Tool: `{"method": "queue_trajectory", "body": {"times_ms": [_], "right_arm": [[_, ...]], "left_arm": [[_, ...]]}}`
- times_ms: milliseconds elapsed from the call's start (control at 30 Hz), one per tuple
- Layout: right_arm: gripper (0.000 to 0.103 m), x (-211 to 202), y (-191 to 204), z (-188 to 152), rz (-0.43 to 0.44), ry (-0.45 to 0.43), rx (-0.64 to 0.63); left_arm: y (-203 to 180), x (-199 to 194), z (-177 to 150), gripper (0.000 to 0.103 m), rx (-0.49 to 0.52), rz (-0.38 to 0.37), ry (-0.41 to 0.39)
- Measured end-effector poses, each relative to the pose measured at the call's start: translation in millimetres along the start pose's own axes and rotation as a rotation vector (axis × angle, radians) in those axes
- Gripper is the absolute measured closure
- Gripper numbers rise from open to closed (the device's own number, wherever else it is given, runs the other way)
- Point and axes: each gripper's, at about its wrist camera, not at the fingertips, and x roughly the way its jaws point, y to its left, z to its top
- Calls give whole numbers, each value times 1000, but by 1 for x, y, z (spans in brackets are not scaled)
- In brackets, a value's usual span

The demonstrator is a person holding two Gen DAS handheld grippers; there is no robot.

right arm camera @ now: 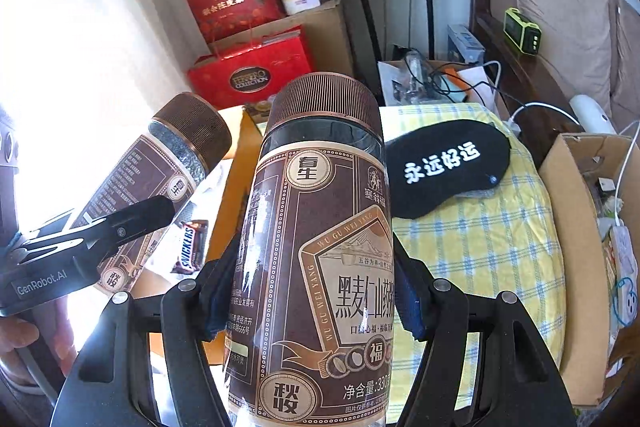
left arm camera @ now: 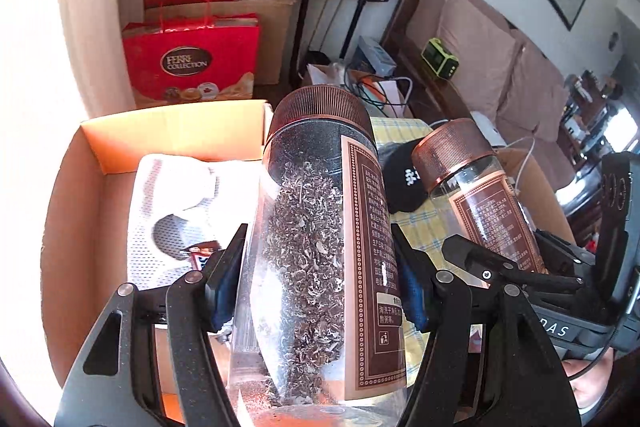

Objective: Organize objects
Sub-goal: 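Lift both jars and carry them toward the orange box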

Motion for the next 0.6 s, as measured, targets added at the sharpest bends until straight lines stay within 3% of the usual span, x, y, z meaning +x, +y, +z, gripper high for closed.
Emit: {"method": "queue_trajectory", "body": {"times_ms": [367,600], "right_arm": [[35,31,68,12,94,32,-59],[36,54,101,16,131,66,-77]], "left_arm": [[98,-22,-12,41,-121,175,-44],[141,-15,-24,41,-185,220,-30]]}}
